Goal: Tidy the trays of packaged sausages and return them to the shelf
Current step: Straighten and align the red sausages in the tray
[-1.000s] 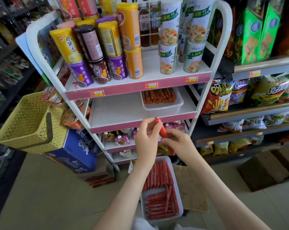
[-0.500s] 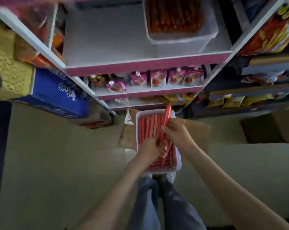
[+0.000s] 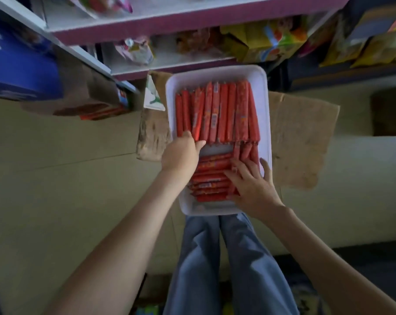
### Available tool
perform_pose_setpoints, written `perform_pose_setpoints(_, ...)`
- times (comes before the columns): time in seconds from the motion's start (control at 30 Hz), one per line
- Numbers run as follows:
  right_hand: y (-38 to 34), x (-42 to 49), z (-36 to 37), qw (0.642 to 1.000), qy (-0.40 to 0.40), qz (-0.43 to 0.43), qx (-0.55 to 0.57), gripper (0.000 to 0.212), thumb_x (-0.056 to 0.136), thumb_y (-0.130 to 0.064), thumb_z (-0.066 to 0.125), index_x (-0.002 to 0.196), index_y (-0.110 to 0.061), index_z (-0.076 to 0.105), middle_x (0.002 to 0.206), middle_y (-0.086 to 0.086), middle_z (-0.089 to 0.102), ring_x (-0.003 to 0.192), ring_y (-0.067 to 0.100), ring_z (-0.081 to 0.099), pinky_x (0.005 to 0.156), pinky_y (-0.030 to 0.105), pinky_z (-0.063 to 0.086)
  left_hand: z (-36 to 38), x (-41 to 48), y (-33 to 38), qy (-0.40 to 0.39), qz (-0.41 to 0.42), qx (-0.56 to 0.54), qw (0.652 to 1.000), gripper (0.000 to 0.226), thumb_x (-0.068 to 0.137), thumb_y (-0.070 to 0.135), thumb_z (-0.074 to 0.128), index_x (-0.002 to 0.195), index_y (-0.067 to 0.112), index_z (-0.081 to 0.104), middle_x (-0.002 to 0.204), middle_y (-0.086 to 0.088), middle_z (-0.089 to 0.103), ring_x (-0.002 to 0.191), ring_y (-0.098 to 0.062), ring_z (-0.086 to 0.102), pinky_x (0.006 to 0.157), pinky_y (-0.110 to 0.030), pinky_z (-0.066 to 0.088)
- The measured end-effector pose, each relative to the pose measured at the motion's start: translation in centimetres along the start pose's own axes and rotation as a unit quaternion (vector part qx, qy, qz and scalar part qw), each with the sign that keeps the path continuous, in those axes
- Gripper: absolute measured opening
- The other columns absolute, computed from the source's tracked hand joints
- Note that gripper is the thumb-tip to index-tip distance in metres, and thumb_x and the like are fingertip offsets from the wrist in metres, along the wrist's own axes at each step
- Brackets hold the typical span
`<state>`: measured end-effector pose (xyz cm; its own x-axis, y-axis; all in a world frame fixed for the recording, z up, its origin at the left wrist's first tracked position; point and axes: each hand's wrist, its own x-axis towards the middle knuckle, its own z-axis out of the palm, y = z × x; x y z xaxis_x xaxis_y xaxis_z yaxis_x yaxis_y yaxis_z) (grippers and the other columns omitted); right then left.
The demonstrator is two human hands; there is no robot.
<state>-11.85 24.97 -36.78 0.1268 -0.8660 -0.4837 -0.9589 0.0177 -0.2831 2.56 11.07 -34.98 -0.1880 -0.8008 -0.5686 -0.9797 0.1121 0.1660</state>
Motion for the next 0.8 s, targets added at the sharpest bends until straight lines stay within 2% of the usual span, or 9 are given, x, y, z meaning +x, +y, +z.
perform_pose_setpoints(0.07, 0.0, -0.3, 0.9, 0.999, 0.017, -0.013, -0.032, 0.062, 0.053, -0.038, 0.086, 0.108, -0.019, 0.067, 0.132, 0.011, 0.054, 0.122, 0.032, 0.039, 0.114, 0.054, 0.005, 0.3, -0.2, 0.8, 0.004, 0.007, 0.015, 1.000, 0.045, 0.099, 0.042, 0.041, 0.124, 0.004, 0.042, 0.105, -0.016, 0.064, 0.096, -0.036, 0.062, 0.064, -0.037, 0.038)
perform_pose_setpoints(0.2, 0.0, -0.9, 0.7, 0.995, 0.069, -0.001, -0.068, 0.034, 0.065, -0.022, 0.077, 0.097, -0.016, 0.068, 0.136, 0.012, 0.054, 0.129, 0.035, 0.044, 0.115, 0.050, -0.008, 1.1, -2.3, 1.7, 0.065, 0.028, -0.030, 0.997, 0.044, 0.097, 0.030, 0.050, 0.131, 0.004, 0.037, 0.111, -0.010, 0.058, 0.098, -0.027, 0.059, 0.064, -0.030, 0.039)
perform_pose_setpoints(0.33, 0.3, -1.9, 0.4, 0.992, 0.084, 0.018, -0.096, 0.035, 0.066, -0.019, 0.079, 0.098, -0.017, 0.065, 0.141, 0.007, 0.050, 0.132, 0.029, 0.039, 0.114, 0.054, 0.001, 3.8, -3.7, 0.6, 0.112, 0.138, 0.032, 0.984, 0.017, 0.078, -0.001, 0.059, 0.094, 0.004, 0.058, 0.085, -0.012, 0.058, 0.076, -0.032, 0.059, 0.070, -0.042, 0.052)
perform_pose_setpoints(0.4, 0.6, -2.2, 0.3, 0.992, 0.075, 0.023, -0.102, 0.040, 0.064, -0.024, 0.077, 0.101, -0.019, 0.064, 0.145, 0.005, 0.046, 0.134, 0.029, 0.034, 0.114, 0.054, -0.003, 5.1, -4.4, -0.1, 0.089, 0.184, 0.116, 0.972, 0.017, 0.069, 0.001, 0.055, 0.081, 0.009, 0.064, 0.077, -0.008, 0.059, 0.073, -0.029, 0.059, 0.071, -0.038, 0.051)
perform_pose_setpoints(0.5, 1.1, -2.2, 0.1, 0.993, 0.038, 0.038, -0.107, 0.047, 0.062, -0.037, 0.079, 0.103, -0.019, 0.063, 0.147, 0.003, 0.043, 0.133, 0.034, 0.040, 0.114, 0.053, -0.008, 6.2, -5.0, -0.6, 0.082, 0.194, 0.202, 0.956, 0.017, 0.073, 0.011, 0.054, 0.083, 0.015, 0.067, 0.076, -0.002, 0.059, 0.070, -0.023, 0.059, 0.067, -0.034, 0.047)
perform_pose_setpoints(0.57, 1.5, -2.2, 0.4, 0.992, 0.048, 0.031, -0.115, 0.044, 0.065, -0.032, 0.079, 0.103, -0.018, 0.063, 0.147, 0.004, 0.044, 0.131, 0.036, 0.044, 0.114, 0.054, -0.006, 6.6, -4.8, -0.8, 0.073, 0.183, 0.225, 0.954, 0.025, 0.078, 0.010, 0.041, 0.082, 0.016, 0.065, 0.076, -0.002, 0.058, 0.070, -0.022, 0.057, 0.071, -0.035, 0.046)
perform_pose_setpoints(0.63, 1.8, -2.3, 0.8, 0.991, 0.077, 0.017, -0.110, 0.044, 0.069, -0.025, 0.076, 0.110, -0.016, 0.063, 0.148, 0.005, 0.043, 0.131, 0.035, 0.044, 0.114, 0.055, -0.003, 6.5, -4.6, -0.8, 0.027, 0.164, 0.247, 0.955, 0.025, 0.077, 0.011, 0.042, 0.081, 0.018, 0.066, 0.075, -0.001, 0.060, 0.071, -0.020, 0.058, 0.076, -0.034, 0.046)
perform_pose_setpoints(0.7, 2.1, -2.5, 1.1, 0.989, 0.099, 0.006, -0.106, 0.057, 0.076, -0.025, 0.067, 0.131, -0.017, 0.056, 0.152, 0.003, 0.037, 0.132, 0.032, 0.042, 0.114, 0.054, -0.005, 6.2, -4.4, -0.5, 0.005, 0.153, 0.262, 0.953, 0.020, 0.072, 0.015, 0.050, 0.077, 0.021, 0.068, 0.070, 0.003, 0.063, 0.063, -0.016, 0.061, 0.067, -0.028, 0.047)
perform_pose_setpoints(0.8, 2.5, -2.8, 1.2, 0.988, 0.087, 0.007, -0.130, 0.070, 0.083, -0.025, 0.055, 0.149, -0.018, 0.032, 0.156, 0.002, 0.028, 0.135, 0.031, 0.040, 0.114, 0.054, -0.006, 4.5, -4.9, -0.2, 0.054, 0.166, 0.182, 0.968, 0.018, 0.063, 0.008, 0.072, 0.080, 0.013, 0.068, 0.065, -0.004, 0.062, 0.050, -0.021, 0.059, 0.052, -0.027, 0.047)
